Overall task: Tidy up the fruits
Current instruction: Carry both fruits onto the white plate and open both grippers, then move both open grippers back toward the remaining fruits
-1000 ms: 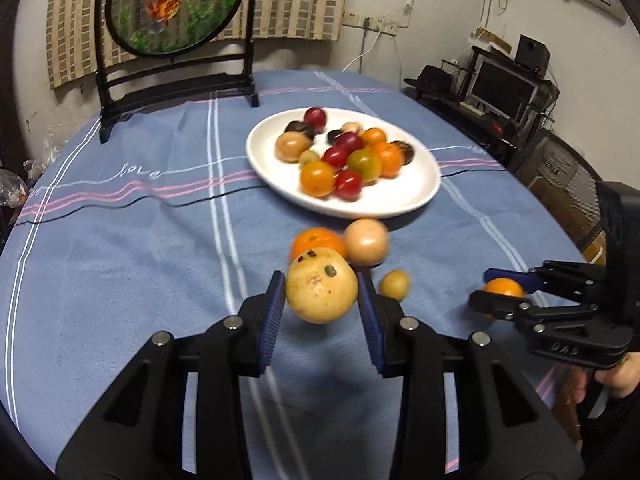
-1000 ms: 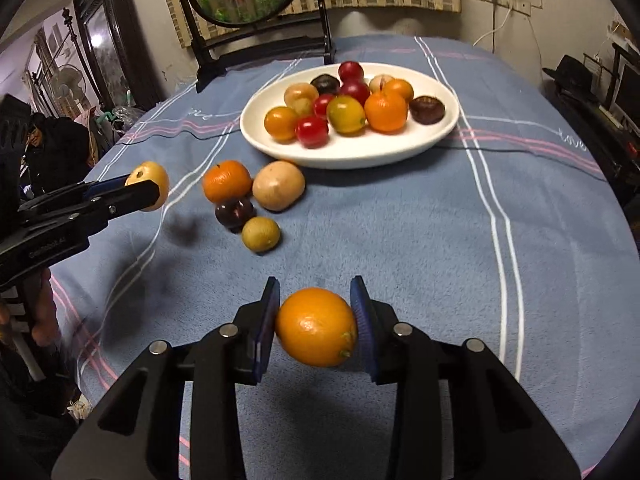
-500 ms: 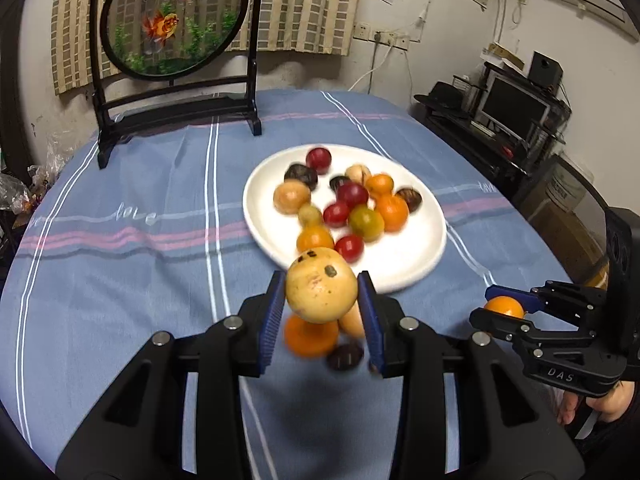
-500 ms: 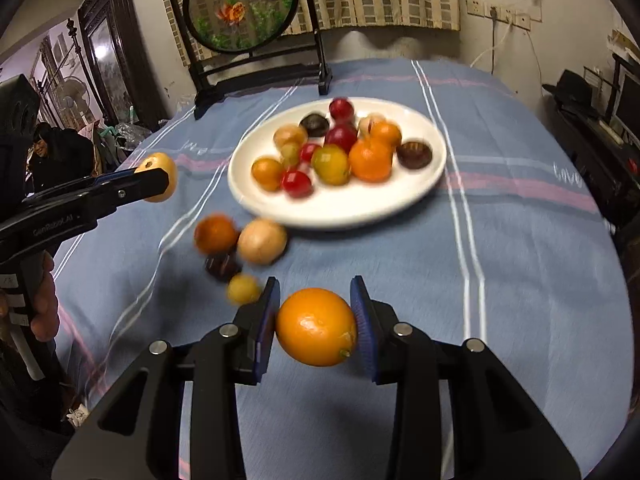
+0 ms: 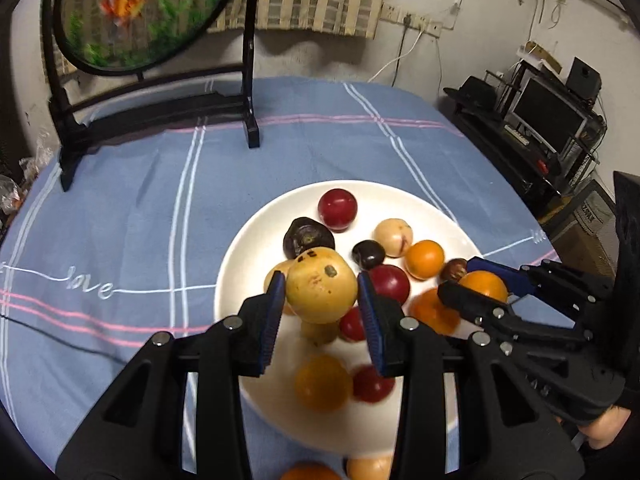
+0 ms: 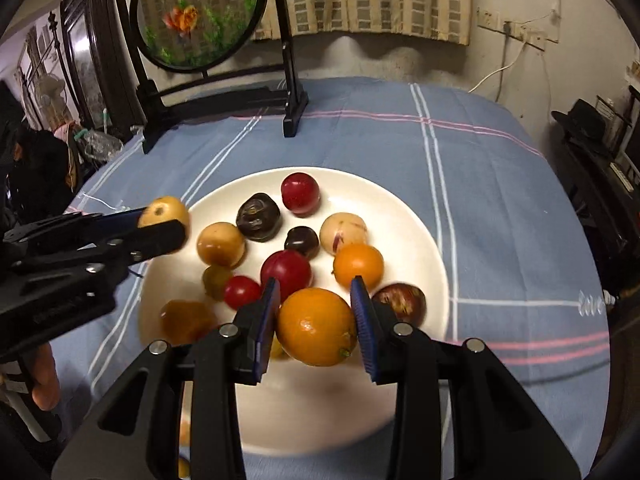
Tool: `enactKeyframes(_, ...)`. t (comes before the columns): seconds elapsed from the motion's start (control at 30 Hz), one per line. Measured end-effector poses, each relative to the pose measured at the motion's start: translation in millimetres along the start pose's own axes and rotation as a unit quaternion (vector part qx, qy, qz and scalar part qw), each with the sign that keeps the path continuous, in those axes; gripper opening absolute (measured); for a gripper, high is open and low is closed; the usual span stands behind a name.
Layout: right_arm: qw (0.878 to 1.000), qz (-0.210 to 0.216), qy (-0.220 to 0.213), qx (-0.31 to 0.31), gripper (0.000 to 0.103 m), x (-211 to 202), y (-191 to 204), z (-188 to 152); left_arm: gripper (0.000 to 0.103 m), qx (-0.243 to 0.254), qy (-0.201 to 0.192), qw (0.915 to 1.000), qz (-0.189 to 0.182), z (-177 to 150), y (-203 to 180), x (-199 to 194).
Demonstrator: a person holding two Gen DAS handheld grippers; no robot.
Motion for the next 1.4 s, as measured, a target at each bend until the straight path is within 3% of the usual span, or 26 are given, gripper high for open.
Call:
enactKeyframes(0.17,1.000,-0.012,0.000,-0.027,0.041,12,1,6,0.042,-0.007,0.018,0.9998,-0.004,14,4,24)
enactKeyframes(0.2,0.999,-0.022,0.000,-0.032,0.056,13,1,7,0.058,-0.014,0.023,0.9996,-0.009,17,5,27)
enactKeyframes(0.23,0.999,-0.031,-0.005,-0.036,0.063,12,1,8,0.065,-0.018,0.021,0.9996,-0.009,19,6,27)
enactKeyframes(0.43,0.998,-0.038,-0.013,-0.039,0.064,-12,3,2,0.072,-0.018,-0.008,0.9998,0.009,17,10,-1)
enactKeyframes(0.5,0.999,-0.030,-0.005,-0.040,0.064,-23,8,-11,0.083,-0.026,-0.012,0.9994,0.020,4,12,-16)
enactKeyframes(0.67,0.999,-0.014,0.014,-0.035,0.064,-44,26,-55,0.087,-0.037,-0.031,0.9982,0.036,-32,15,-54)
enactKeyframes(0.93,1.000,0.005,0.004,-0.012,0.064,-80,54,-117,0.090,-0.030,-0.056,0.9959,0.064,-95,4,-103)
enactKeyframes(1.3,1.000,0.000,0.002,-0.012,0.065,-96,74,-136,0.090,-0.028,-0.066,0.9950,0.069,-127,5,-128)
enactKeyframes(1.33,1.000,0.001,0.005,-0.011,0.068,-94,75,-138,0.090,-0.030,-0.066,0.9949,0.071,-129,7,-128)
enactKeyframes(1.4,1.000,0.000,0.011,-0.011,0.092,-90,82,-147,0.090,-0.038,-0.065,0.9944,0.074,-138,16,-129)
Point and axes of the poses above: each gripper's, at about its wrist camera, not at the fingertips, and x roughly the way its jaws point, y to its left, z to its top, the point moved 9 cm from there along x, roughly the way its jaws point, and after that the axes turned 8 degrees about y, right-handed, at the moved point
